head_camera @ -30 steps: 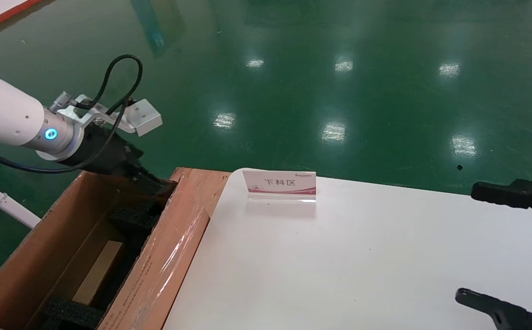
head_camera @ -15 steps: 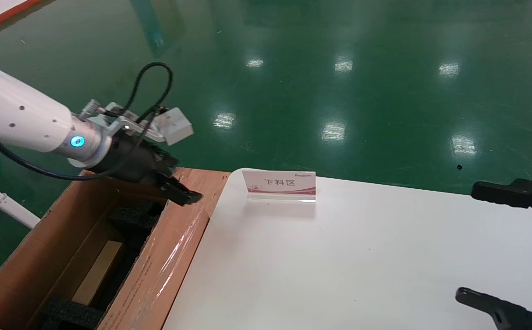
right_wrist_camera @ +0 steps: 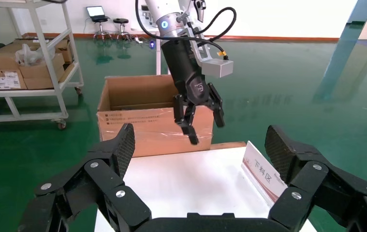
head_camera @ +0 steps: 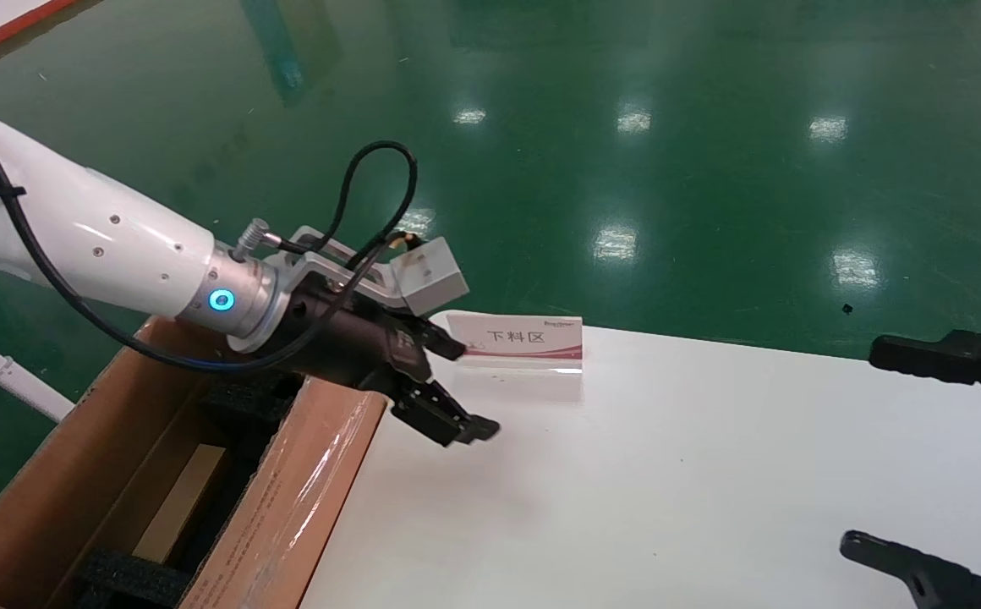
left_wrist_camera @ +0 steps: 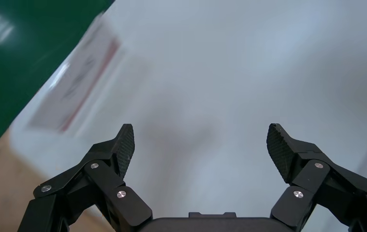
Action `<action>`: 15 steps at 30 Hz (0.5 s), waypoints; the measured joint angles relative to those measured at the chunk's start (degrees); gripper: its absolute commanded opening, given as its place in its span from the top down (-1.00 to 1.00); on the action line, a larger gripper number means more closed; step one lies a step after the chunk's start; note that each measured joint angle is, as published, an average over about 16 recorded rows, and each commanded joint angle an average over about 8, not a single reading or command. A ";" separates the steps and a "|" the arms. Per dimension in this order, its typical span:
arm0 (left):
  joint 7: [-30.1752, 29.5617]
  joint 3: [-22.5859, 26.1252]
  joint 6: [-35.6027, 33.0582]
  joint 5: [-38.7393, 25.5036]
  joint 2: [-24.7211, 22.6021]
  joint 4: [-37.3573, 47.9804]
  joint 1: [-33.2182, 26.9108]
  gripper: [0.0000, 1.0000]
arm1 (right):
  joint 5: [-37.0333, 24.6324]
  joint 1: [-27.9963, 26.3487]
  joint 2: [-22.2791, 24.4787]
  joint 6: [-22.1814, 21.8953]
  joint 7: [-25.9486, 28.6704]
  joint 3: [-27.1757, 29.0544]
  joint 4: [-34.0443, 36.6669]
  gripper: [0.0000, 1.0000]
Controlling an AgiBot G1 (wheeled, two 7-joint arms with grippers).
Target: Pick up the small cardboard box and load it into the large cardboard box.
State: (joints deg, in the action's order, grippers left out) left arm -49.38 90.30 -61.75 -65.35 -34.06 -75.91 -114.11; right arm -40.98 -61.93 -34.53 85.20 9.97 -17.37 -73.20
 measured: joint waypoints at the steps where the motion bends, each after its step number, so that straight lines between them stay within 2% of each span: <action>1: 1.00 -1.92 -0.62 0.61 -0.02 0.06 1.36 -1.00 | 0.00 0.00 0.00 0.00 0.00 0.00 0.00 -1.00; 15: 15.04 -28.93 -9.33 9.15 -0.37 0.91 20.46 -1.00 | 0.03 -0.01 0.02 -0.02 -0.02 -0.04 0.00 -1.00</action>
State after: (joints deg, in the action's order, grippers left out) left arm -34.34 61.38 -71.07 -56.20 -34.43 -75.00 -93.65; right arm -40.95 -61.94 -34.52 85.18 9.95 -17.41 -73.20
